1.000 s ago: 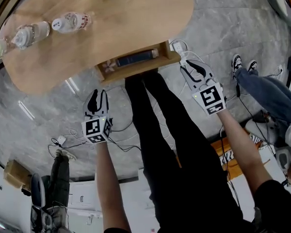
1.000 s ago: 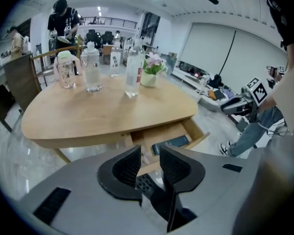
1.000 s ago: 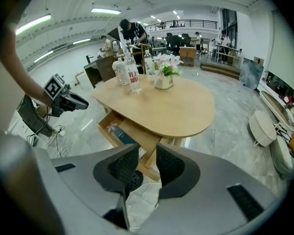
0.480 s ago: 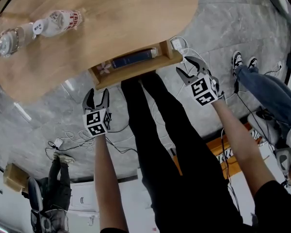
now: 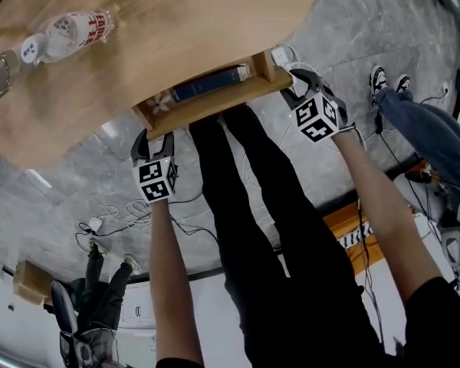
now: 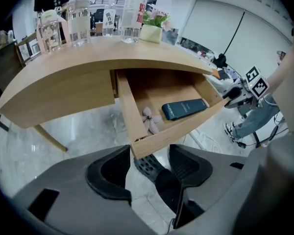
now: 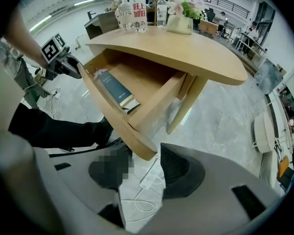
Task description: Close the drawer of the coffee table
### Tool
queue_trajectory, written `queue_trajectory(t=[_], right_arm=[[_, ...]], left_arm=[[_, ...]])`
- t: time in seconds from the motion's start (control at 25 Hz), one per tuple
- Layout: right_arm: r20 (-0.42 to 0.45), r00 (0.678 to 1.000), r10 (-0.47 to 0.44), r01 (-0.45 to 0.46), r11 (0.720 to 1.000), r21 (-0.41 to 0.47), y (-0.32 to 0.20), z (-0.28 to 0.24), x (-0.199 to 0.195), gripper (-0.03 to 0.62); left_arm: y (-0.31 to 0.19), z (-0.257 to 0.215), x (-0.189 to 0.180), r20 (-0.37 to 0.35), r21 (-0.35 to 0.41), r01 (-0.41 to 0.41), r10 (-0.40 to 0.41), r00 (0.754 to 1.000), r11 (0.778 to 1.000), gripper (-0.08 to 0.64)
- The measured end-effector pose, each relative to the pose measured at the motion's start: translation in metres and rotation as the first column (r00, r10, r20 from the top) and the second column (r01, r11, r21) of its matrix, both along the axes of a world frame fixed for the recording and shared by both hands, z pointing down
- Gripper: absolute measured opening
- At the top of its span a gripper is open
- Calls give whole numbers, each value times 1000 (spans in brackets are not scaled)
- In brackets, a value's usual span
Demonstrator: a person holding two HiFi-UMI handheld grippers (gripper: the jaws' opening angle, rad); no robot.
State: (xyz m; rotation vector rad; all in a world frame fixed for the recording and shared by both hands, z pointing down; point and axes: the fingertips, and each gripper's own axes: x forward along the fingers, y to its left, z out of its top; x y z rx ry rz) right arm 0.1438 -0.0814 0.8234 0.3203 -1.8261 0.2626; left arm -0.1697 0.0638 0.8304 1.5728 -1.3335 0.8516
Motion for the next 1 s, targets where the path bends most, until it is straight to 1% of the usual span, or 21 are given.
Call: queue_trajectory(t=[0.12,0.24,0.36,0.44,0.64,1.0], right_arm=[[-6,1000,-7,7,1000,17,2,1,-1,156],[-7,1000,20,-20,999,40,1,-1,-1,153],[1,999,45,-45,998,46,-2,-8,-2,152],[5,999,52,-52,998,47,-3,-12,-2,150],[-11,999,35,-34,998,43,-4,-13,-3,147],[-14,998,65,-64,996,66,-18,-20,-7,147]], left_arm=[[-5,1,-1,6,14,29,-29,1000,999,252],[-5,-1,-1,23,28,54,-55,998,998,250],[-8,-8,-3,22,51,73,-74,997,996,249],[-8,-12,-4,19,60,74,-75,997,996,249],[-7,-15,-5,22,41,57,-58,998,998,245],[-20,-23,-9,18,65,83,-84,996,994,242]])
